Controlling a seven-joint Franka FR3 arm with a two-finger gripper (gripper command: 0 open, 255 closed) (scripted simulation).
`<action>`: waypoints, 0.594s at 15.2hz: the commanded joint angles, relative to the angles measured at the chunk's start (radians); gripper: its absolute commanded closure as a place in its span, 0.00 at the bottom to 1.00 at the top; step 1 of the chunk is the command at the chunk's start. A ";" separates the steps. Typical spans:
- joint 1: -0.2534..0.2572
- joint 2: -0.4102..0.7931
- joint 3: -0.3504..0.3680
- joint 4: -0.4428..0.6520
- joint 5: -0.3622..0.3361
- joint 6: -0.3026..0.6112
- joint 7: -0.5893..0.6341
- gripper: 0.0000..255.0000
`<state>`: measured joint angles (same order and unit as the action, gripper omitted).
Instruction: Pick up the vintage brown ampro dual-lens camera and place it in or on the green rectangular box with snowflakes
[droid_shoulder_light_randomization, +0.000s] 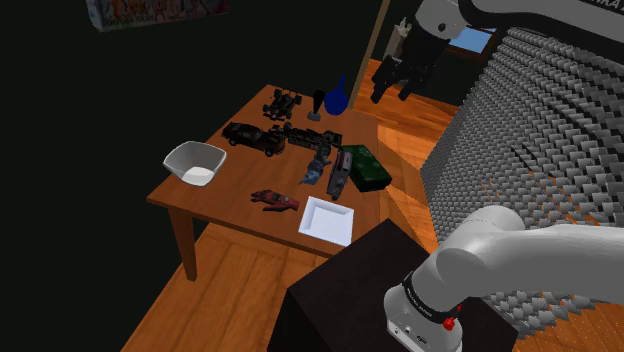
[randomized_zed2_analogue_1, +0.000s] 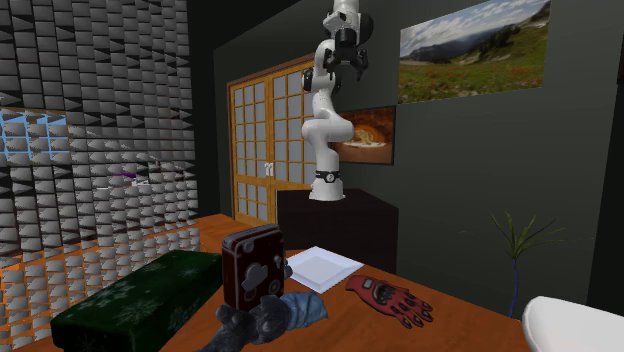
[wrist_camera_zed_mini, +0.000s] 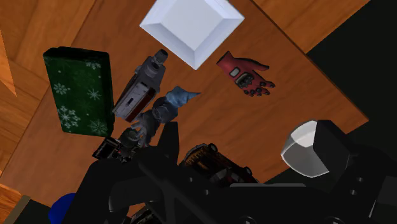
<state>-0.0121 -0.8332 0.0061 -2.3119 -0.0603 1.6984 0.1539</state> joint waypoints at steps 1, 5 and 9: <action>0.000 0.000 0.000 0.000 0.000 0.000 0.000 0.00; -0.025 0.006 -0.022 -0.125 -0.015 0.146 0.020 0.00; -0.053 0.038 -0.044 -0.232 -0.031 0.299 0.041 0.00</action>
<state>-0.0581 -0.8044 -0.0334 -2.5126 -0.0874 1.9514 0.1874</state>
